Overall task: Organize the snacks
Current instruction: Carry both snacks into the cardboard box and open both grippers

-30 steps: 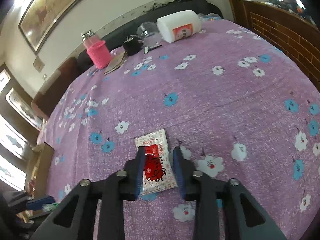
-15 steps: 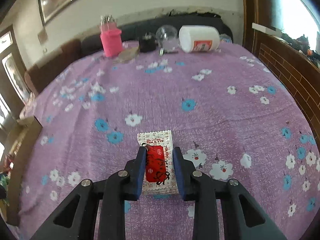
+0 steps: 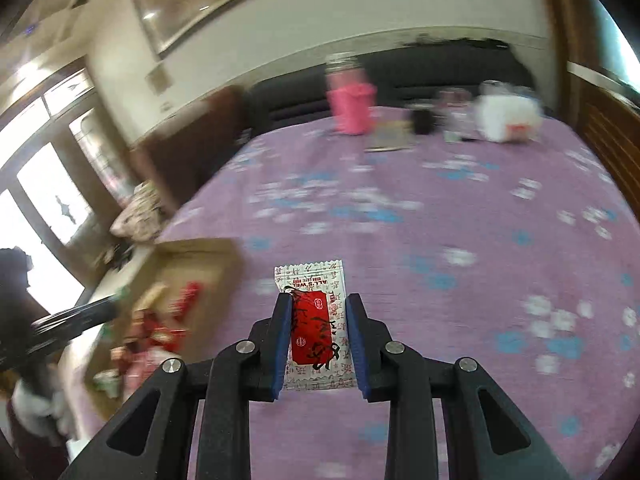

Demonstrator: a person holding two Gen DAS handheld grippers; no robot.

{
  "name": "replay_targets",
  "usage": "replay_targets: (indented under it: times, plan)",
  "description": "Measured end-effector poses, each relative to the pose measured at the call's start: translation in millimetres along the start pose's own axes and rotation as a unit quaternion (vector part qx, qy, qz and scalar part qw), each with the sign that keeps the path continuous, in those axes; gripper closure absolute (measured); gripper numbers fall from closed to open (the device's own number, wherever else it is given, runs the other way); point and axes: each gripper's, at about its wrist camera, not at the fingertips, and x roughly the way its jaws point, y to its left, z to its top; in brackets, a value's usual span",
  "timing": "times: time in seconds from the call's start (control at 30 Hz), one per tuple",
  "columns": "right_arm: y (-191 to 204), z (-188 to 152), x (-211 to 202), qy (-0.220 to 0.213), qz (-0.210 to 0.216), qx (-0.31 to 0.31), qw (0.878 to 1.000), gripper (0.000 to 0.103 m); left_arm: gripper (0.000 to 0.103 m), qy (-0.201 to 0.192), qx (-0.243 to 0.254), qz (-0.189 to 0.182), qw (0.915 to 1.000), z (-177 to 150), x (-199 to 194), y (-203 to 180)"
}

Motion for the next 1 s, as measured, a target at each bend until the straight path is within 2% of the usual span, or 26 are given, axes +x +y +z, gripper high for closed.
replay_targets:
  times: [0.13,0.3,0.53,0.57,0.6,0.67,0.83,1.0]
  plan:
    - [56,4,34,0.028,0.037,-0.024,0.999,0.073,0.080,0.003,-0.039,0.005,0.9992,8,5,35]
    - [106,5,83,0.057,0.045,-0.050,0.996,0.073,0.080,0.010,-0.074,0.003,0.9972,21,21,63]
    - [118,7,133,0.083,0.015,-0.061,0.995,0.073,0.079,0.023,-0.103,0.006,0.9944,40,52,88]
    - [118,7,138,0.084,0.011,-0.062,0.994,0.073,0.075,0.024,-0.111,0.002,0.9936,42,55,92]
    - [118,7,142,0.084,0.008,-0.065,0.994,0.072,0.066,0.024,-0.118,-0.003,0.9927,42,58,95]
    - [119,5,144,0.079,0.007,-0.070,0.994,0.071,0.052,0.023,-0.136,-0.008,0.9905,42,62,102]
    - [123,6,135,0.063,0.009,-0.075,0.995,0.070,0.050,0.014,-0.139,-0.017,0.9901,40,53,101]
    - [125,3,103,0.035,0.005,-0.082,0.996,0.069,0.041,-0.020,-0.124,-0.018,0.9919,34,17,81]
